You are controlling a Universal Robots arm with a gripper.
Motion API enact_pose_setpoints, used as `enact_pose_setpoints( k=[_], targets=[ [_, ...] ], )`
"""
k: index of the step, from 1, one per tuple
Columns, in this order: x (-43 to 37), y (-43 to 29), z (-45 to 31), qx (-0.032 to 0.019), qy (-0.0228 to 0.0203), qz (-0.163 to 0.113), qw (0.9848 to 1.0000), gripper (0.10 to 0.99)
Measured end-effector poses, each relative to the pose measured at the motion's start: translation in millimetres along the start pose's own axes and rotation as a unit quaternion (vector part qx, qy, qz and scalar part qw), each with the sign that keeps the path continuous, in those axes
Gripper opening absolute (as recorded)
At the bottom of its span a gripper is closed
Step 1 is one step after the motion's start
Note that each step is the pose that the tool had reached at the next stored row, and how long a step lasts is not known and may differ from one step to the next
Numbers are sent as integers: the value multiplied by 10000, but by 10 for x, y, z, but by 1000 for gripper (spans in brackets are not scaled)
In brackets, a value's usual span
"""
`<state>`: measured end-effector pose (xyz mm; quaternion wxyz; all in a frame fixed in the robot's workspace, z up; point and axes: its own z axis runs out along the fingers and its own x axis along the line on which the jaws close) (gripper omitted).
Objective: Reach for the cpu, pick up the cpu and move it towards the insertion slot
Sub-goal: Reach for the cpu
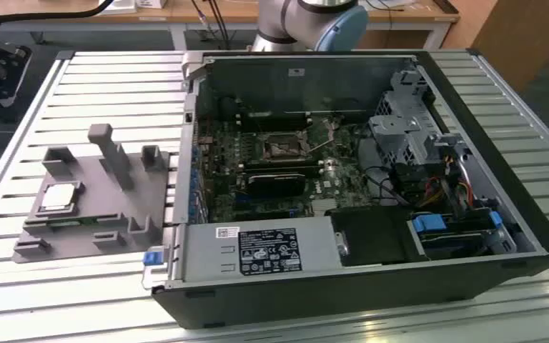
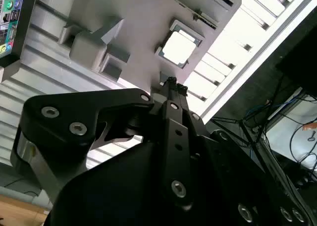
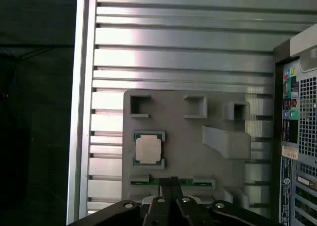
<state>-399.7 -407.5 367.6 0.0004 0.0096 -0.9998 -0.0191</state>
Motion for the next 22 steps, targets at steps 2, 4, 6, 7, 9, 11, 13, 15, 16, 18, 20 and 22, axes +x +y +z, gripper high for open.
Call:
enact_pose_setpoints(
  k=[2,4,6,7,9,11,13,15,16,18,20,22],
  targets=[
    [0,0,0,0,0,0,10000,106],
    [0,0,0,0,0,0,10000,106],
    [0,0,0,0,0,0,10000,106],
    [0,0,0,0,0,0,10000,106],
    [3,0,-1,0,1,0,10000,106],
    [24,1,0,-1,0,1,10000,106],
    [46,0,3,-9,0,0,10000,106],
    [87,1,8,-12,-2,0,10000,106],
    [118,1,10,-12,-6,-1,10000,106],
    [166,1,20,-12,-12,0,10000,106],
    [193,1,33,-12,-14,0,10000,114],
    [206,0,59,-12,-16,-1,10000,169]
  ],
)
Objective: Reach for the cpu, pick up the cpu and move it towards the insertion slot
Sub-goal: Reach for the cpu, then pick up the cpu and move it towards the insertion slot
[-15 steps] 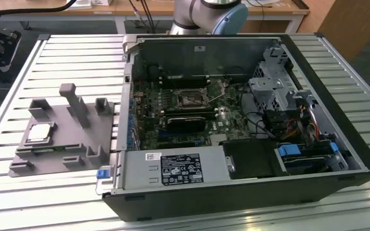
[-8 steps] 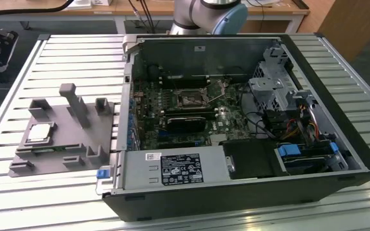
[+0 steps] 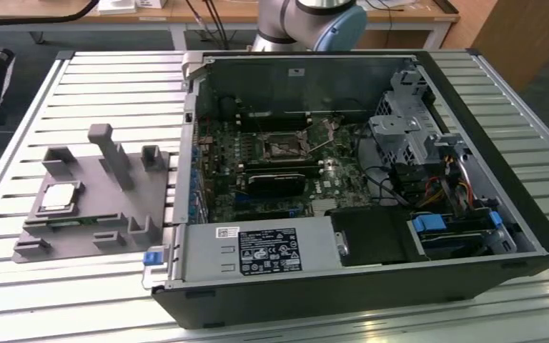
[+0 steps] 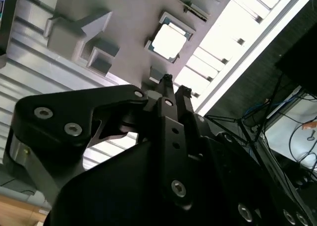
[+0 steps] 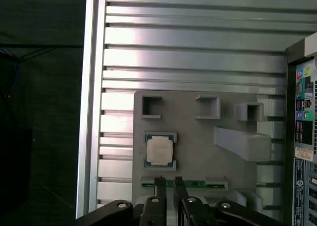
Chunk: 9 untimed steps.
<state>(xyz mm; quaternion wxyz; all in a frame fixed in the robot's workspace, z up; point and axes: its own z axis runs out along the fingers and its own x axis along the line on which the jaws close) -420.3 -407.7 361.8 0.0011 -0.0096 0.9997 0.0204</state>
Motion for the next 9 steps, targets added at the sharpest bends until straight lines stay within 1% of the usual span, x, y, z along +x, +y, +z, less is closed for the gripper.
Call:
enact_pose_setpoints(
  k=[2,3,4,5,7,8,9],
  targets=[
    [3,-4,24,1,1,0,10000,294],
    [5,-6,38,1,0,0,10000,294],
    [7,-8,55,0,0,0,10000,353],
    [8,-9,73,0,-1,0,10000,353],
    [9,-11,108,1,0,0,10000,467],
    [10,-13,127,1,0,1,10000,467],
    [10,-15,146,0,-1,0,10000,525]
  ],
)
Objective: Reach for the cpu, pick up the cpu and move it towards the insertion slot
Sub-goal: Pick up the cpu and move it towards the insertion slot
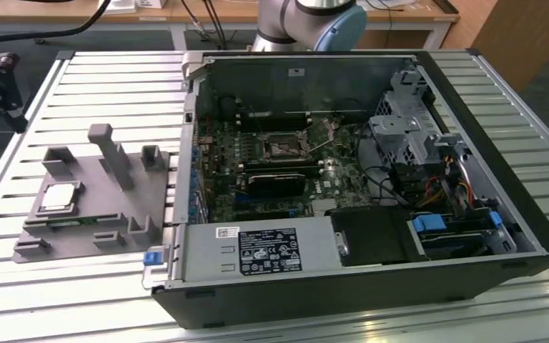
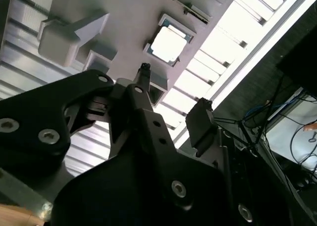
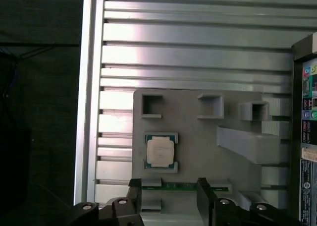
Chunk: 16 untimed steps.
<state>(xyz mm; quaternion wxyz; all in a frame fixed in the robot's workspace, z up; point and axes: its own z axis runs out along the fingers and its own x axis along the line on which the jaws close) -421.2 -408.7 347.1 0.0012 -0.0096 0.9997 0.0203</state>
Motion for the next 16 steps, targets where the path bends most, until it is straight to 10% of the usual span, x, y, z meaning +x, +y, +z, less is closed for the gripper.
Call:
enact_pose_setpoints(
  k=[6,16],
  targets=[
    [1,-16,108,0,0,0,10000,765],
    [1,-54,289,-4,7,-1,10000,765]
  ],
)
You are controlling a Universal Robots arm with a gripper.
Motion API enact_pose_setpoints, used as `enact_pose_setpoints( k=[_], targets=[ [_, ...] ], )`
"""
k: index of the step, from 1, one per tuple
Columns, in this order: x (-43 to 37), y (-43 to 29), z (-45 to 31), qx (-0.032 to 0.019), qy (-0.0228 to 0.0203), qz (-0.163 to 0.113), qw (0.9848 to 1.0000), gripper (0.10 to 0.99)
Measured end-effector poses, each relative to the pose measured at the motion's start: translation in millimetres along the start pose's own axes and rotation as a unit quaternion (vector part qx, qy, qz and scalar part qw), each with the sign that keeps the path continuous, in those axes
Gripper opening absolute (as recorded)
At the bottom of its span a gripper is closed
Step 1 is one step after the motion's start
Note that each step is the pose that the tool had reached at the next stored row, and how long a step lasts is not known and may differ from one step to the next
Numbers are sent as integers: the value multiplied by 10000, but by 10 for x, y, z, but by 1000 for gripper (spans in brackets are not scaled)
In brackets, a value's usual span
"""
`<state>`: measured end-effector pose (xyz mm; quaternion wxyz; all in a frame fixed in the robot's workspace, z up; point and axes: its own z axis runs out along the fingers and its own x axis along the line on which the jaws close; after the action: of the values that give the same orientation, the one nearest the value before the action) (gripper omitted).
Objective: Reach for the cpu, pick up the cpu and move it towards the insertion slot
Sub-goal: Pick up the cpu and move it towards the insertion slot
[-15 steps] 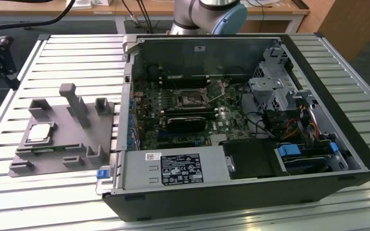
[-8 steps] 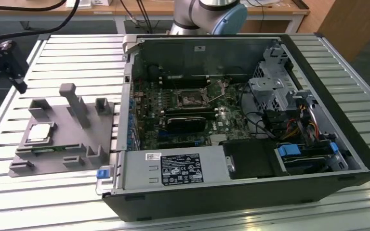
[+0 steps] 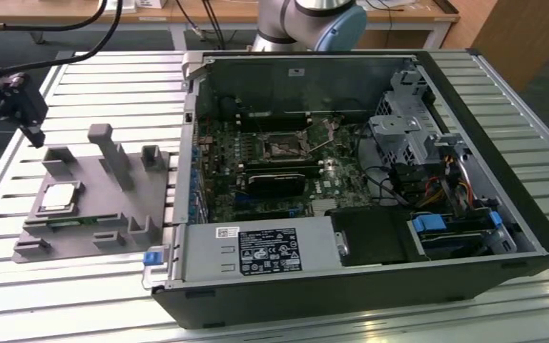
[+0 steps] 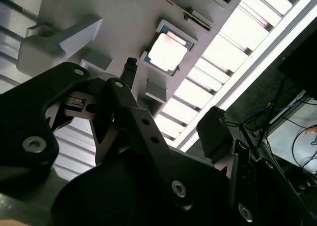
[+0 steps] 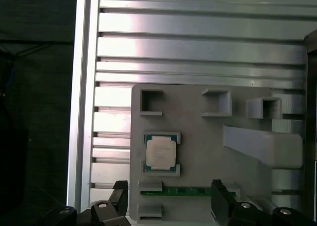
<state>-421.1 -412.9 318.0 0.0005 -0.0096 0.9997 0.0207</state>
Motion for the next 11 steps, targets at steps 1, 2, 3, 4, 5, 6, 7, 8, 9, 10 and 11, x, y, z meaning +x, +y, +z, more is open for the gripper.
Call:
enact_pose_setpoints(
  k=[1,2,3,4,5,6,7,8,9,10,11],
  targets=[
    [0,-9,18,-2,0,0,10000,765],
    [1,-19,35,-5,0,1,10000,765],
    [1,-28,52,-6,0,1,10000,765],
    [1,-34,71,-7,1,1,10000,765],
    [2,-41,90,-7,2,1,10000,765],
    [2,-44,107,-7,2,1,10000,765],
    [2,-45,125,-7,3,1,10000,765],
    [2,-46,143,-7,6,2,10000,765],
    [2,-47,161,-7,8,2,10000,765],
    [1,-52,179,-7,10,1,10000,765],
    [2,-54,197,-8,10,1,10000,765]
  ],
)
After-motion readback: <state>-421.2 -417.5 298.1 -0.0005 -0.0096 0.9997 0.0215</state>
